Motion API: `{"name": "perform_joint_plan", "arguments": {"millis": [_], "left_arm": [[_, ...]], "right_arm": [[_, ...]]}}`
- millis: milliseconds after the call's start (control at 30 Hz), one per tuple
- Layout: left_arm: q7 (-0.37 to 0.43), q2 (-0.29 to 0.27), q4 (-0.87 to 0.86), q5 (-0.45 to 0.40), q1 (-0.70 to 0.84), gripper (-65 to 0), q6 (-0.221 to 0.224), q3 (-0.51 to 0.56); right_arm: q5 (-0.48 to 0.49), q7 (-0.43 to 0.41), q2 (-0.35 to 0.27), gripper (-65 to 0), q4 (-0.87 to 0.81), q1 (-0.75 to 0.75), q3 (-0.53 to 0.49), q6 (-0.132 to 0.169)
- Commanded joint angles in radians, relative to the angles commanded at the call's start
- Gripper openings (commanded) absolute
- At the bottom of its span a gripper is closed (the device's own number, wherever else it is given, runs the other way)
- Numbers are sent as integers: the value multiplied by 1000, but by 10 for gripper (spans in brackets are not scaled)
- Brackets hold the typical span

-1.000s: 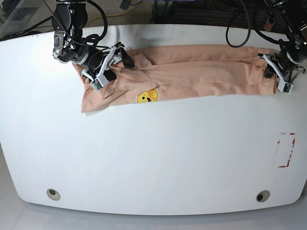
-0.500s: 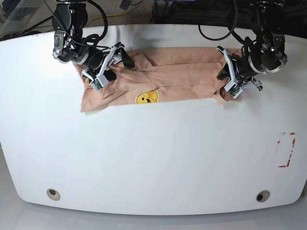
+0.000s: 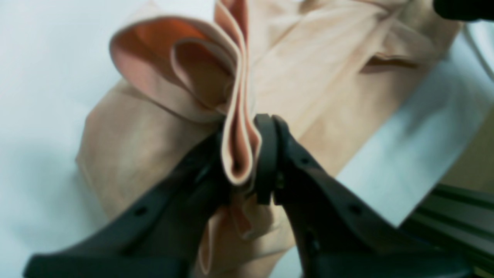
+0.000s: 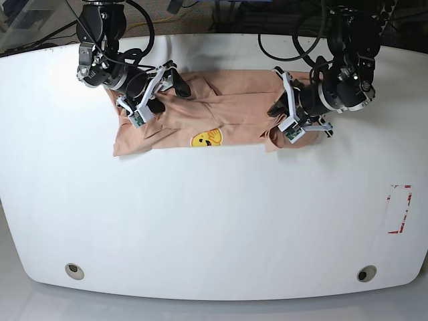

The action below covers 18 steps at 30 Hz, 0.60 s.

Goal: Fold the T-shirt properly
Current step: 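Move the left gripper inward and pinch the shirt's middle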

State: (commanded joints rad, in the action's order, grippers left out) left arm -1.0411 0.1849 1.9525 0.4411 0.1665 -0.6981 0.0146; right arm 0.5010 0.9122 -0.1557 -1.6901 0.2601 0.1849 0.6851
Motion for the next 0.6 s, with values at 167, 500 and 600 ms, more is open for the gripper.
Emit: {"name": "perform_joint_plan", "arguments": {"millis": [167, 500, 600], "left_arm": [[0, -5, 3, 2, 0, -286, 0, 58], [0, 23, 51, 3, -43, -278, 77, 101], [2, 60, 43, 2, -40, -278, 65, 8]], "right_arm": [[6, 0, 2, -163, 0, 0, -3, 0], [9, 0, 0, -163, -14, 0, 2, 3], [11, 0, 2, -163, -66, 0, 17, 3]]}}
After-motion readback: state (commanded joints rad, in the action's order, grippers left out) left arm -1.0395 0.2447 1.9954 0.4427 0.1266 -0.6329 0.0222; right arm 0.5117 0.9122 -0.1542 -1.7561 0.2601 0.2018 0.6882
